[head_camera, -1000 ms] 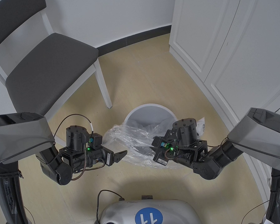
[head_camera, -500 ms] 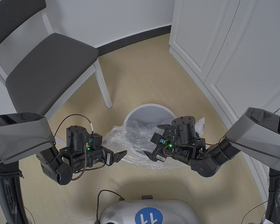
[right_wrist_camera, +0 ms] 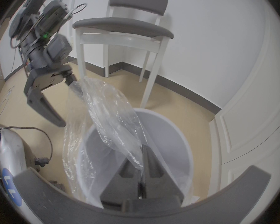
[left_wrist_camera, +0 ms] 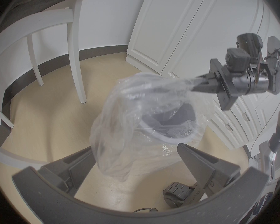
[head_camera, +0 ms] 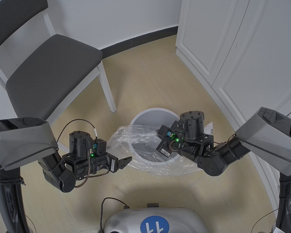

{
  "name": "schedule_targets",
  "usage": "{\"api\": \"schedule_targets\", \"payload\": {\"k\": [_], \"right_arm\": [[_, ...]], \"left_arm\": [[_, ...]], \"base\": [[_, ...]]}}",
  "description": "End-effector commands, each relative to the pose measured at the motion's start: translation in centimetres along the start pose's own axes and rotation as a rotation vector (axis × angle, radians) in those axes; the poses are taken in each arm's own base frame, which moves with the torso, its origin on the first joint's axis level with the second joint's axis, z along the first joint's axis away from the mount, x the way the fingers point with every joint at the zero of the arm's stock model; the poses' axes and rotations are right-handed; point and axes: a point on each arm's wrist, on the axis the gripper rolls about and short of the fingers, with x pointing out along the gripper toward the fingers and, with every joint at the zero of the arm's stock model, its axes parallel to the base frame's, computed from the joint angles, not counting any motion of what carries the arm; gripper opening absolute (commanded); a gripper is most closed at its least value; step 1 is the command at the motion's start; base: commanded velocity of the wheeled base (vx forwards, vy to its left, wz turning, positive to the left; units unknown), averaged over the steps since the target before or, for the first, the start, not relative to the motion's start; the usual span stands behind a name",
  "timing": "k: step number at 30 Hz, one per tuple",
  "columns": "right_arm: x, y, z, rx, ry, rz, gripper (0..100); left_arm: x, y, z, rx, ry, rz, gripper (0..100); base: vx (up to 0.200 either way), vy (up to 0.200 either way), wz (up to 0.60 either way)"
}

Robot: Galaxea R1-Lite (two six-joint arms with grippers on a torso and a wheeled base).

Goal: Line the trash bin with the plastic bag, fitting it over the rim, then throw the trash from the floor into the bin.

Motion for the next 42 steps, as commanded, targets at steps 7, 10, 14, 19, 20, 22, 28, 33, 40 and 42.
{"api": "schedule_targets", "payload": {"k": [7,10,14,19,20,22,28,33,40,42], "right_arm": [[5.3,-3.8,0.6,0.124,-0.057,-0.245,0],[8.0,-3.4,0.7,0.212,-0.098,-0.346,0],[10.6,-3.0,0.5,0.231,-0.135,-0.436,0],[11.5,-3.5,0.5,0.174,-0.155,-0.483,0],[11.5,-3.7,0.3,0.159,-0.156,-0.494,0],[11.4,-3.9,0.2,0.142,-0.164,-0.511,0],[11.3,-4.2,0.4,0.131,-0.180,-0.511,100],[9.1,-4.7,2.3,0.154,-0.188,-0.484,100],[2.0,-8.0,5.0,0.270,-0.156,-0.402,100],[0.5,-9.0,5.5,0.351,-0.156,-0.380,100]], "left_arm": [[0.0,0.1,0.0,0.000,-0.002,0.003,100],[0.1,0.1,0.1,0.003,-0.016,0.005,100],[0.3,0.2,0.1,0.006,-0.035,0.005,100],[0.3,0.2,0.2,0.010,-0.051,0.006,100],[0.3,0.3,0.2,0.010,-0.051,0.007,100],[0.3,0.2,0.2,0.010,-0.051,0.004,100],[0.3,0.2,0.2,0.010,-0.051,0.003,100],[0.2,0.1,0.3,0.014,-0.074,0.001,100],[0.4,0.0,0.1,0.015,-0.079,-0.004,100],[0.4,0.0,0.2,0.015,-0.082,-0.005,100]], "base": [[0.000,0.000,0.00],[0.000,0.000,0.00],[0.000,0.000,0.00],[0.000,0.000,0.00],[0.000,0.000,0.00],[0.000,0.000,0.00],[0.000,0.000,0.00],[0.000,0.000,0.00],[0.000,0.000,0.00],[0.000,0.000,0.00]]}}
